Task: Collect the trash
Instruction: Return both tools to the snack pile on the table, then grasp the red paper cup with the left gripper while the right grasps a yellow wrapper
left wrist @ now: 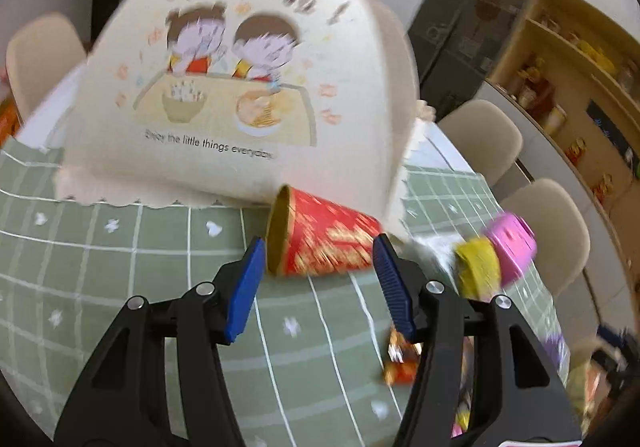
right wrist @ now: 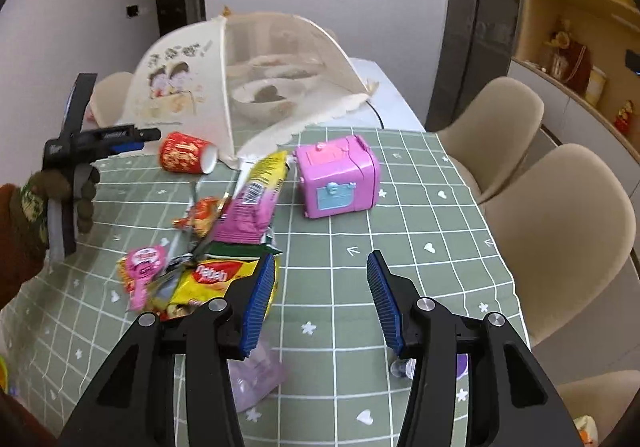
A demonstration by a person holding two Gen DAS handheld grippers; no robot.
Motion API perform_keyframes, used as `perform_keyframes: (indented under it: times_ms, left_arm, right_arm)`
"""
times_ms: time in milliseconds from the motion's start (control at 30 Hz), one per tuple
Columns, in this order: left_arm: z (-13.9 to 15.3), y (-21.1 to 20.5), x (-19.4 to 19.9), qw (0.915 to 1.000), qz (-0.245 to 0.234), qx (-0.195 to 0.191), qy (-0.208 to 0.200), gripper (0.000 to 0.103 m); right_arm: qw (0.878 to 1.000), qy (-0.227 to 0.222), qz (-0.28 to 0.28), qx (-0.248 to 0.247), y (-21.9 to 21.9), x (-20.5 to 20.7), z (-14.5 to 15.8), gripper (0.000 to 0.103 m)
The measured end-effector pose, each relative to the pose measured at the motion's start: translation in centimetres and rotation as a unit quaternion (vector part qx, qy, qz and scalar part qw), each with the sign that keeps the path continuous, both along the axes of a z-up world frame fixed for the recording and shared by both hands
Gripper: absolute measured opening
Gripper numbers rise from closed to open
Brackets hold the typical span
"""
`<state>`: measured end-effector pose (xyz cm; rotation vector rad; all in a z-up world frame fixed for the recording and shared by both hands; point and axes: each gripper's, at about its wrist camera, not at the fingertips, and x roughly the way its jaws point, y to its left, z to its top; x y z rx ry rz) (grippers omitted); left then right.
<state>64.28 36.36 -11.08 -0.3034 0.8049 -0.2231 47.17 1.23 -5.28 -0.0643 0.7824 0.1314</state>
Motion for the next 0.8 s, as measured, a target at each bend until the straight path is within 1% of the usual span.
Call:
perform_keyframes:
  times_ms: [67, 133, 167, 200, 233, 267, 300, 333, 367, 500, 600, 667, 733, 800]
  left_arm:
    - [-1.1, 0.3, 1.7, 0.9997, 0.000, -0.018, 0.015, 0.053]
    - [-2.4, 0.1, 3.3, 0.9989, -0.001, -0.027, 0.038, 0.053]
    - [-2.9, 0.0, 3.8, 0.9984, -0.002, -0.033, 0.047, 0.047]
    - [-3.2, 0.0, 4.0, 0.9975, -0.008, -0.050, 0.049, 0.036]
    - [-3.1, -0.1, 4.0, 0.9964, -0.016, -0.069, 0.047, 0.033]
    - [-2.9, -0.3, 3.8, 0.9960, -0.023, -0.073, 0.046, 0.023]
    - [-2.4, -0.6, 3.5, 0.9958, -0.031, -0.076, 0.041, 0.015]
    - [-1.7, -1.0, 2.8, 0.9953, -0.043, -0.080, 0.034, 0.011]
    - [-1.0, -1.4, 2.1, 0.9951, -0.052, -0.079, 0.029, 0.002]
    - [1.7, -2.4, -1.5, 0.9954, -0.076, -0.056, 0.012, 0.003]
    - [3.2, -2.6, -4.7, 0.9962, -0.082, -0.028, 0.008, 0.003]
    - [3.5, -2.5, -5.9, 0.9967, -0.079, -0.016, 0.010, 0.003]
    - [3.4, -2.2, -7.0, 0.9971, -0.074, -0.004, 0.013, 0.003]
    - [3.3, -1.7, -7.7, 0.9975, -0.069, -0.005, 0.016, 0.003]
  right_arm:
    - [1.000, 0.010, -0.005, -0.006, 0.1, 0.9, -0.5, 0.046]
    - [1.000, 0.021, -0.006, -0.020, 0.6, 1.9, -1.1, 0.046]
    - [0.999, 0.024, -0.005, -0.026, 0.8, 2.2, -1.3, 0.046]
    - [0.999, 0.029, 0.000, -0.035, 1.2, 2.8, -1.5, 0.046]
    - [0.999, 0.033, 0.003, -0.039, 1.4, 3.2, -1.7, 0.046]
    - [0.998, 0.040, 0.009, -0.040, 1.7, 3.7, -1.9, 0.046]
    - [0.998, 0.048, 0.018, -0.032, 2.0, 4.5, -2.2, 0.046]
    - [0.998, 0.051, 0.024, -0.022, 2.2, 5.1, -2.3, 0.046]
    - [0.998, 0.053, 0.027, -0.013, 2.5, 5.8, -2.3, 0.046]
    - [0.998, 0.054, 0.042, -0.002, 4.3, 8.9, -2.7, 0.046]
    - [0.998, 0.055, 0.042, 0.008, 5.7, 11.3, -3.2, 0.046]
    - [0.997, 0.061, 0.039, 0.014, 6.5, 12.6, -3.7, 0.046]
    - [0.997, 0.070, 0.028, 0.000, 7.8, 14.2, -4.4, 0.046]
    - [0.997, 0.077, 0.021, -0.014, 8.7, 15.2, -5.2, 0.046]
